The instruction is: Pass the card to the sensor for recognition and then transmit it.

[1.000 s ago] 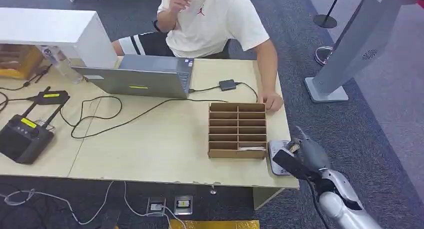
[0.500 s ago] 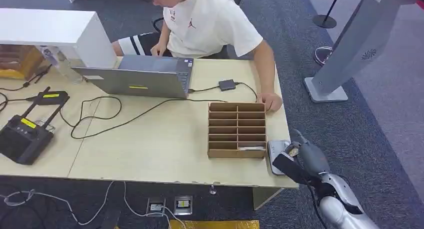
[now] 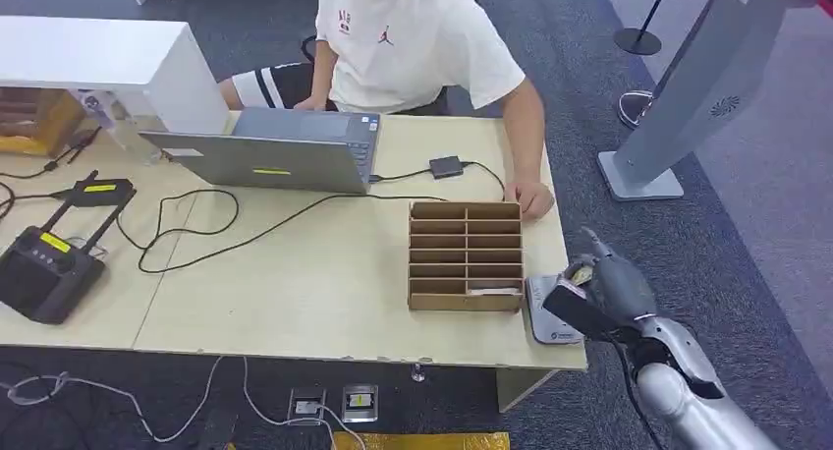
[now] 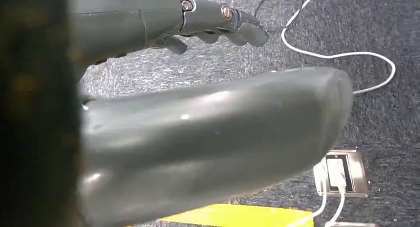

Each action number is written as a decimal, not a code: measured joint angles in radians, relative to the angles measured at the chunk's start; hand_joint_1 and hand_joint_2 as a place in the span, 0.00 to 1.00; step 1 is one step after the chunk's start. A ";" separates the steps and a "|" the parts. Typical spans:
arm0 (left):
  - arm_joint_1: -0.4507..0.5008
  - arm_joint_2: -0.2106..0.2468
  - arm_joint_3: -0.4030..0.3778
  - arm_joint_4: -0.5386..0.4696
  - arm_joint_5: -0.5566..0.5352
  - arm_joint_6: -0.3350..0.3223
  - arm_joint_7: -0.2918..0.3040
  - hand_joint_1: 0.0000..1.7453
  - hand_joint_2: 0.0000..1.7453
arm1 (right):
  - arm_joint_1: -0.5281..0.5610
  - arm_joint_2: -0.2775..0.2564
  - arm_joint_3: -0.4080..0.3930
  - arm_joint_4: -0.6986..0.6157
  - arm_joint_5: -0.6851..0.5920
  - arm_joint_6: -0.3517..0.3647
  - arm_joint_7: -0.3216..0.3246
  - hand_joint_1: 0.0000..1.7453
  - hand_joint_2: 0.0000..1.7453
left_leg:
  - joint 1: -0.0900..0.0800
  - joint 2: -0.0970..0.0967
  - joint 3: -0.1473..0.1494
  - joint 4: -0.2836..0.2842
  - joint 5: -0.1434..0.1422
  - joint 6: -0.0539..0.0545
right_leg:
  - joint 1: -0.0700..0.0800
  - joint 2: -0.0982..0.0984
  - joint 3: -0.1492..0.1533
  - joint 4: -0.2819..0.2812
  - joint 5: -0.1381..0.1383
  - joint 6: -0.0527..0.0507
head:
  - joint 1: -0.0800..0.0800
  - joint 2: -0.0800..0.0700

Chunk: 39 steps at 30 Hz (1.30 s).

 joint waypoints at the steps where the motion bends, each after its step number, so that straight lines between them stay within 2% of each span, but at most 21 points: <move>1: -0.002 0.000 -0.001 0.000 -0.002 0.000 0.000 0.00 0.00 | -0.018 -0.002 -0.010 0.000 0.017 -0.006 -0.006 1.00 1.00 | 0.000 0.000 0.000 0.000 0.000 0.000 | 0.000 0.000 0.000 0.000 0.000 0.000 | 0.001 0.000; 7: -0.025 -0.001 -0.012 0.000 -0.035 -0.003 0.006 0.00 0.00 | -0.214 0.002 -0.082 0.037 0.119 0.031 -0.090 1.00 1.00 | 0.000 0.002 0.000 0.000 0.001 0.000 | 0.000 0.002 0.000 0.000 0.001 0.000 | 0.000 0.000; 11: -0.048 -0.002 -0.024 -0.002 -0.058 -0.010 0.022 0.00 0.00 | -0.343 0.017 -0.100 0.091 0.172 0.065 -0.138 1.00 1.00 | 0.000 0.002 0.000 0.000 0.001 0.000 | 0.000 0.002 0.000 0.000 0.002 0.000 | 0.000 0.000; 20: -0.066 -0.004 -0.027 -0.002 -0.072 -0.014 0.024 0.00 0.00 | -0.454 0.118 -0.095 0.286 0.239 0.029 -0.213 1.00 1.00 | 0.000 0.002 -0.001 0.000 0.001 0.000 | 0.000 0.002 -0.001 0.001 0.001 0.000 | 0.000 0.000; 25: -0.069 -0.003 -0.027 -0.002 -0.075 -0.031 0.024 0.00 0.00 | -0.496 0.176 -0.081 0.401 0.255 0.010 -0.224 1.00 1.00 | 0.000 0.001 -0.001 0.000 0.001 0.000 | 0.000 0.001 -0.001 0.001 0.001 0.000 | 0.000 0.000; 27: -0.069 0.000 -0.027 -0.002 -0.074 -0.030 0.024 0.00 0.00 | -0.506 0.197 -0.077 0.445 0.256 0.003 -0.225 0.86 1.00 | 0.000 0.001 0.000 0.000 0.001 0.000 | 0.000 0.001 0.000 0.001 0.001 0.000 | 0.000 0.000; 29: -0.068 0.000 -0.027 -0.002 -0.072 -0.028 0.024 0.00 0.00 | -0.511 0.212 -0.072 0.478 0.256 -0.003 -0.225 0.00 1.00 | 0.000 0.001 -0.001 0.000 0.001 0.000 | 0.000 0.001 0.000 0.001 0.001 0.000 | 0.000 0.000; 36: -0.060 0.000 -0.027 -0.002 -0.064 -0.022 0.016 0.00 0.00 | -0.511 0.244 -0.057 0.548 0.253 -0.052 -0.226 0.00 1.00 | 0.000 0.001 -0.001 0.000 0.001 0.000 | 0.000 0.001 -0.001 0.001 0.001 0.000 | 0.000 0.000; 39: -0.057 0.000 -0.027 -0.002 -0.063 -0.018 0.010 0.00 0.00 | -0.511 0.253 -0.056 0.558 0.207 -0.058 -0.234 0.00 1.00 | 0.000 0.001 -0.001 0.000 0.001 0.000 | 0.000 0.001 -0.001 0.001 0.001 0.000 | 0.000 0.000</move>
